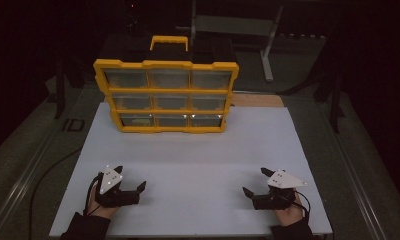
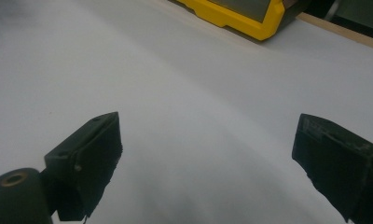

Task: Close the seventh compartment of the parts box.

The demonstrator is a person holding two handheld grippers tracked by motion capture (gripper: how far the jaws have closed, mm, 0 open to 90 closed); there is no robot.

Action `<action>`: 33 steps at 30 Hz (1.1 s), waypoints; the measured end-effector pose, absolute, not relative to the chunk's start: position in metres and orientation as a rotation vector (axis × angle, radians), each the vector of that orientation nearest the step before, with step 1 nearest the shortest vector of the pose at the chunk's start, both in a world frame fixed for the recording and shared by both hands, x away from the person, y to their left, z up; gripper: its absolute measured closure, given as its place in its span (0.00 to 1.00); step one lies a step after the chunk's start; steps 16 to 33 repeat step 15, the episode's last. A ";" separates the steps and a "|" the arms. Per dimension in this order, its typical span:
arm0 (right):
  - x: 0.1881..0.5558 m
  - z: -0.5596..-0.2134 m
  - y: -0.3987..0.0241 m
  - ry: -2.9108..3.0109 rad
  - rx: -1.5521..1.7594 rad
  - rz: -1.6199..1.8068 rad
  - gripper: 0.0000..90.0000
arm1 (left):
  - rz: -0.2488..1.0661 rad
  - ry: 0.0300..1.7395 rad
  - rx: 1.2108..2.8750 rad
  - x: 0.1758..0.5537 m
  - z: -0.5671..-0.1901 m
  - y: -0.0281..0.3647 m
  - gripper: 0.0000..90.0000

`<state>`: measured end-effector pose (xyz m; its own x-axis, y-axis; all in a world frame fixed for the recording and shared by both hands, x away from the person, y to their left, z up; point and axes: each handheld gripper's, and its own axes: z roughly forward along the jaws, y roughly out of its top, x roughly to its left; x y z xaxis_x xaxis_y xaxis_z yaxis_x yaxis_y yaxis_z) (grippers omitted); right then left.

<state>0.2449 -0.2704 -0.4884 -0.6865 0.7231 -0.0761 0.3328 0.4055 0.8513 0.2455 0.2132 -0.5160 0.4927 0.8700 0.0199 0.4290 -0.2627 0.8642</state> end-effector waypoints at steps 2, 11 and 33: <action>0.245 -0.489 -0.270 2.232 0.897 1.200 0.09 | 0.661 1.081 1.866 0.245 -0.516 0.213 0.03; 0.247 -0.491 -0.271 2.244 0.899 1.195 0.09 | 0.668 1.113 1.814 0.245 -0.515 0.215 0.01; 0.247 -0.492 -0.272 2.246 0.905 1.194 0.09 | 0.647 1.116 1.818 0.246 -0.516 0.214 0.01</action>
